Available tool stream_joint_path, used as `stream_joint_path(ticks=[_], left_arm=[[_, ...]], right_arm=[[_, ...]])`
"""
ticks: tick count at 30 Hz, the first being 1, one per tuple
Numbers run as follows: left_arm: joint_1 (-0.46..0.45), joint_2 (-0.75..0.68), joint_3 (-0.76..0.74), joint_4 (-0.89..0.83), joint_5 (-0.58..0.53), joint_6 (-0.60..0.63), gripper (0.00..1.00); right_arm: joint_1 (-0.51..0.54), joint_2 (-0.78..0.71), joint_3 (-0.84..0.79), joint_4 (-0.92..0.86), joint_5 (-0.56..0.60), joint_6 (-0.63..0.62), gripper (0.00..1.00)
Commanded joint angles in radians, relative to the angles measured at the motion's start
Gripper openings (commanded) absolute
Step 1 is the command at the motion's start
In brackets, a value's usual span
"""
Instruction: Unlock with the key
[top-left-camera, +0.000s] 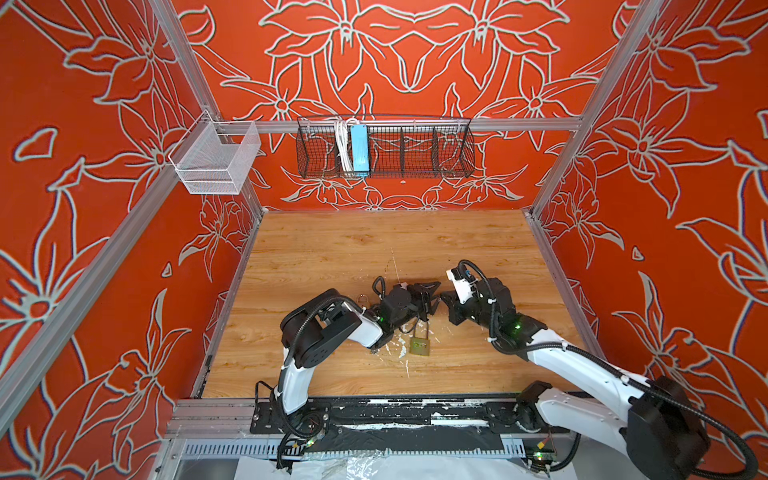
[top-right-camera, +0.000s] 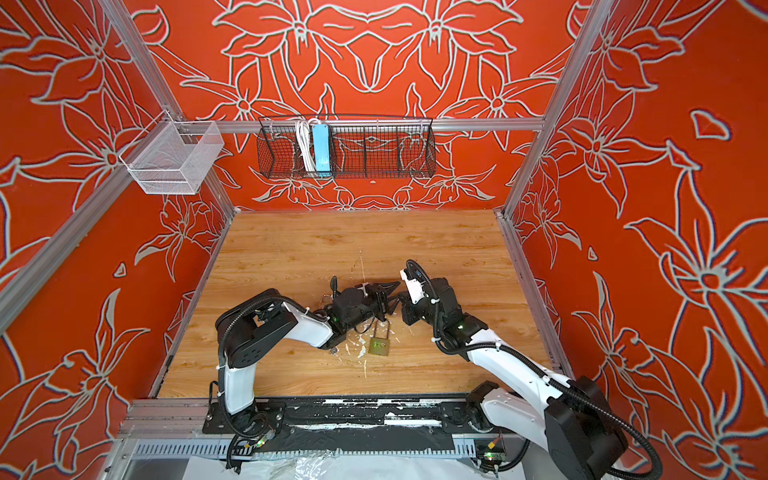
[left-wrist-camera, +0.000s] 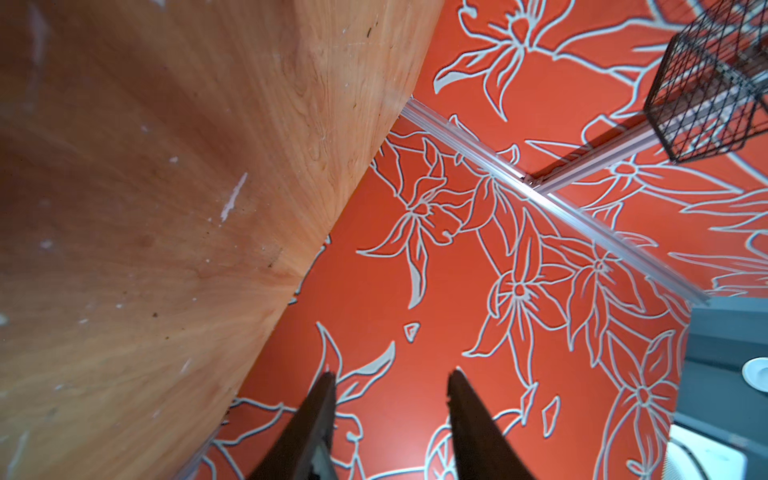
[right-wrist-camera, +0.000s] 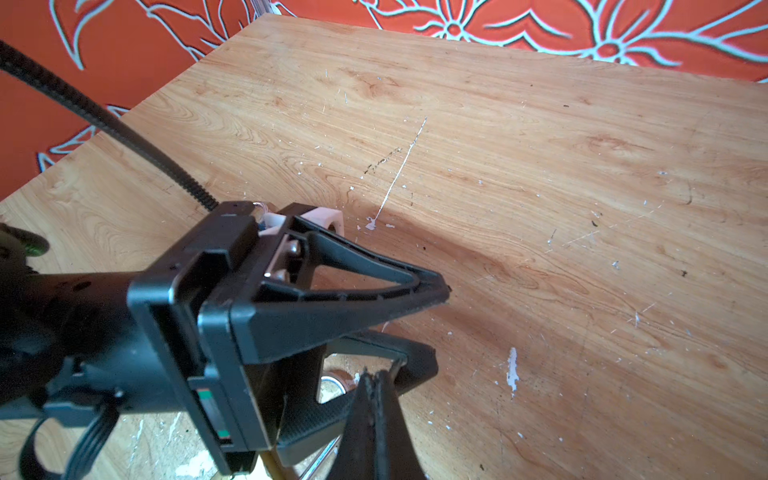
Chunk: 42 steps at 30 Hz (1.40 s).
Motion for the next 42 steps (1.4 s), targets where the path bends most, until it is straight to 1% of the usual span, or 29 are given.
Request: stream_joint_path(ticks=[1,4,9,15,20,22,24,26,29,32,39,42], left_arm=[[-0.003,0.025,0.032,0.09,0.0,0.011,0.39],[-0.003,0.036,0.041,0.095,0.004,0.016,0.29],[-0.002,0.045,0.039,0.096,0.007,0.027,0.16],[0.0,0.058,0.04,0.112,0.011,0.033,0.08],[0.005,0.064,0.042,0.12,0.031,0.042,0.08],[0.008,0.062,0.044,0.124,0.039,0.049,0.09],[0.009,0.06,0.045,0.124,0.042,0.055,0.13],[0.01,0.059,0.045,0.126,0.042,0.059,0.13],[0.011,0.058,0.042,0.124,0.041,0.062,0.1],[0.012,0.063,0.047,0.127,0.044,0.069,0.0],[0.015,0.057,0.047,0.114,0.042,0.111,0.0],[0.035,0.032,0.044,0.076,0.063,0.187,0.0]], right_arm=[[0.004,-0.016,-0.013,0.018,0.0,-0.009,0.0],[0.004,-0.024,-0.017,0.017,0.011,-0.011,0.0],[0.005,-0.031,-0.018,0.02,0.016,-0.007,0.0],[0.004,-0.053,-0.028,0.015,0.045,-0.005,0.0],[0.005,-0.07,-0.033,0.012,0.075,-0.003,0.0],[0.004,-0.071,-0.034,0.01,0.084,-0.003,0.0],[0.004,-0.071,-0.034,0.006,0.095,-0.003,0.0],[0.005,-0.072,-0.033,0.007,0.094,-0.003,0.0],[0.005,-0.073,-0.033,0.003,0.107,-0.003,0.0],[0.004,-0.076,-0.035,0.003,0.106,-0.003,0.0],[0.005,-0.085,-0.038,0.001,0.117,-0.005,0.0],[0.006,-0.107,-0.046,0.004,0.13,-0.003,0.0]])
